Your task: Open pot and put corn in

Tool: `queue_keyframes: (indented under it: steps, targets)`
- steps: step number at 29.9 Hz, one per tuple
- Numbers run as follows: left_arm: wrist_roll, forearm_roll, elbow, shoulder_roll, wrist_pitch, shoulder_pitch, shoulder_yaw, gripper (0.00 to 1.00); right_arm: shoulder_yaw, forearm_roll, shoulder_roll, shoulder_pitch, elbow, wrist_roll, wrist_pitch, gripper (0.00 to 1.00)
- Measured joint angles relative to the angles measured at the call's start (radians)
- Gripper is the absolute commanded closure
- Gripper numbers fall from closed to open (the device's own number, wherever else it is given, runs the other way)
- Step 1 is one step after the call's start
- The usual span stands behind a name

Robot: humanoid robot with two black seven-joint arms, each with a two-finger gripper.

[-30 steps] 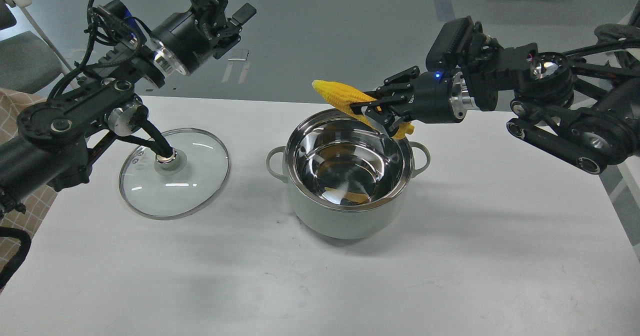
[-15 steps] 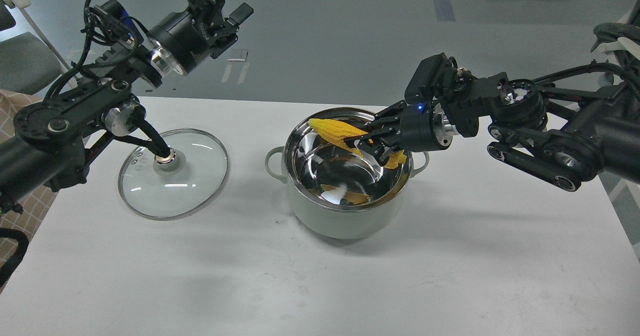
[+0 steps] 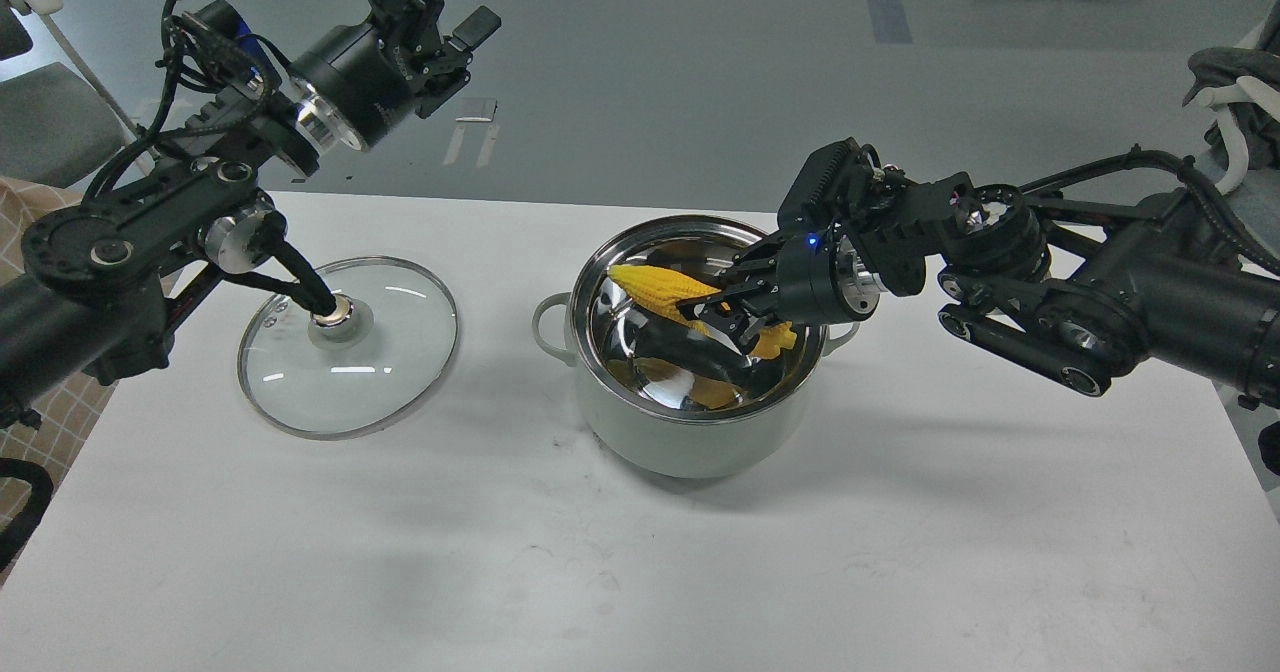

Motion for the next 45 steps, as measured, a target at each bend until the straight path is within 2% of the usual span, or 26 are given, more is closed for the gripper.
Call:
queue_keyframes:
  steps: [8,10,11,21,27,33,39,45]
  targets:
    - [0.0,-0.002,-0.001,0.007,0.0,0.002,-0.001,0.05,0.0,0.001,0.008,-0.002,-0.001,0.0,-0.009,0.3]
    - [0.0,-0.002,-0.002,0.007,-0.001,0.002,-0.001,0.05,0.0,0.001,0.008,-0.004,-0.001,0.0,-0.011,0.16]
    - [0.0,-0.002,-0.002,0.007,-0.001,0.002,-0.001,0.05,0.001,0.001,0.008,-0.004,-0.001,0.0,-0.011,0.05]
    - [0.0,-0.002,-0.002,0.008,-0.001,0.002,-0.002,0.04,0.03,0.018,0.005,-0.005,-0.002,0.0,-0.019,0.0]
    - [0.0,0.001,0.0,0.005,0.005,0.003,-0.002,0.02,0.139,0.147,-0.014,0.001,-0.044,0.0,-0.052,0.0]
    - [0.0,-0.003,0.005,-0.002,0.01,0.006,-0.003,0.02,0.287,0.252,-0.024,0.0,-0.147,0.0,-0.116,0.0]
    - [0.0,-0.017,0.031,-0.009,0.009,0.002,-0.005,0.02,0.486,0.558,-0.018,-0.032,-0.235,0.0,-0.127,0.0]
    - [0.0,-0.021,0.137,-0.063,-0.027,-0.013,-0.005,0.02,0.542,0.929,-0.013,-0.043,-0.355,0.0,-0.116,0.0]
